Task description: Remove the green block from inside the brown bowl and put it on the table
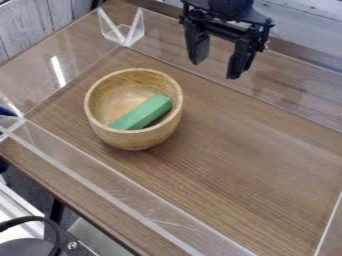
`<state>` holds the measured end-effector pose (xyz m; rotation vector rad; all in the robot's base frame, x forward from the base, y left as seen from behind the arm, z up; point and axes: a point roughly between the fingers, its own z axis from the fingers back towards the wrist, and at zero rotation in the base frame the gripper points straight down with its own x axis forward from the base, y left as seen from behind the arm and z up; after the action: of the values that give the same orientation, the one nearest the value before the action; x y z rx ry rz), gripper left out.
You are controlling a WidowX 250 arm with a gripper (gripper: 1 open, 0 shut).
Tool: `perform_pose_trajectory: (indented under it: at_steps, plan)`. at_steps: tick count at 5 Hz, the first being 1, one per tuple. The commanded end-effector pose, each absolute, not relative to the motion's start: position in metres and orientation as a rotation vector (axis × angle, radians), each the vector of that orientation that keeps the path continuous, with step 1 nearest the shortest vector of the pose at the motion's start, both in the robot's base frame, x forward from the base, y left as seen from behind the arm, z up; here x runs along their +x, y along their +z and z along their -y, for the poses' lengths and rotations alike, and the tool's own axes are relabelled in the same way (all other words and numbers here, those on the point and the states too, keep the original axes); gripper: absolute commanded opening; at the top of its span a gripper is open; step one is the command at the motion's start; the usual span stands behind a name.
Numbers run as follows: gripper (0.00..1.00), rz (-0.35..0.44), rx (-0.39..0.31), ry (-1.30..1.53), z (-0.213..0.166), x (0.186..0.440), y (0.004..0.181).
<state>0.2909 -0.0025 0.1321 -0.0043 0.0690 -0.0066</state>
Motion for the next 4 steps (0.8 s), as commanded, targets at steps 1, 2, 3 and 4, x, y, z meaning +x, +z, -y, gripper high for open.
perform_pose_trajectory:
  at_steps: [1, 2, 3, 4]
  plan:
    - [1.00, -0.089, 0.002, -0.007, -0.004, 0.287, 0.127]
    - [1.00, -0.099, 0.011, 0.002, -0.020, 0.273, 0.121]
    - [1.00, -0.086, 0.011, 0.022, -0.038, 0.257, 0.115]
    - [1.00, -0.080, 0.017, 0.035, -0.059, 0.250, 0.114]
